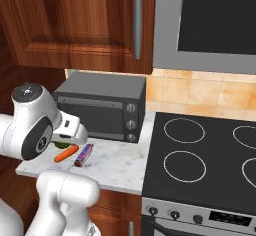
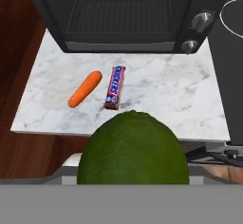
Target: Place the carrot and lime inside the fridge drawer. Close the drawer after placing the vegetables.
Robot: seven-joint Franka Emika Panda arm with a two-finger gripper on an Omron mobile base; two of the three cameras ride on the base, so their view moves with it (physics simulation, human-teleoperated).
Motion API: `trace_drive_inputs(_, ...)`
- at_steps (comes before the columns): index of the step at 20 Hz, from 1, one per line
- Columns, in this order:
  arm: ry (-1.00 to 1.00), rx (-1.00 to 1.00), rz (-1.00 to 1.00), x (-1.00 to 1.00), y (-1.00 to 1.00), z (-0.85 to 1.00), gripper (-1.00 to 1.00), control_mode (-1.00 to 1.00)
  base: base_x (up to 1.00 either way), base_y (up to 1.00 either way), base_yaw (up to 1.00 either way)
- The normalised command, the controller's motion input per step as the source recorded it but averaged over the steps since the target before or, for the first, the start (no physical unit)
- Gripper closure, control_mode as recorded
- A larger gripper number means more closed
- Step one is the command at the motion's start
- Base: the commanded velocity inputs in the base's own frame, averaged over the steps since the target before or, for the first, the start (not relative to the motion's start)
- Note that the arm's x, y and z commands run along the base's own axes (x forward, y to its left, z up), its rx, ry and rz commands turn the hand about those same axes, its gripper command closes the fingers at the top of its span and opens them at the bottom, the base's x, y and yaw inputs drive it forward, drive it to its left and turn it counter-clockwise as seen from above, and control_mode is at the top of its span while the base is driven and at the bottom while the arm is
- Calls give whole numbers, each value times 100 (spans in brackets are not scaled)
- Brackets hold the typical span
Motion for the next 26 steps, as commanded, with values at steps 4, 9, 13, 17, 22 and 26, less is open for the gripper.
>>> trace_drive_inputs(4,-15,0,0,-50,-5,0,100,100,-50,0,0)
trace_drive_inputs(9,0,0,0,0,0,0,100,100,-100,0,1)
trace_drive_inputs(13,0,0,0,0,0,0,100,100,-100,4,20)
trace_drive_inputs(17,0,0,0,0,0,0,100,100,-95,0,45)
trace_drive_inputs(22,0,0,0,0,0,0,100,100,-92,-4,52)
trace_drive_inputs(26,0,0,0,0,0,0,100,100,-99,-14,49)
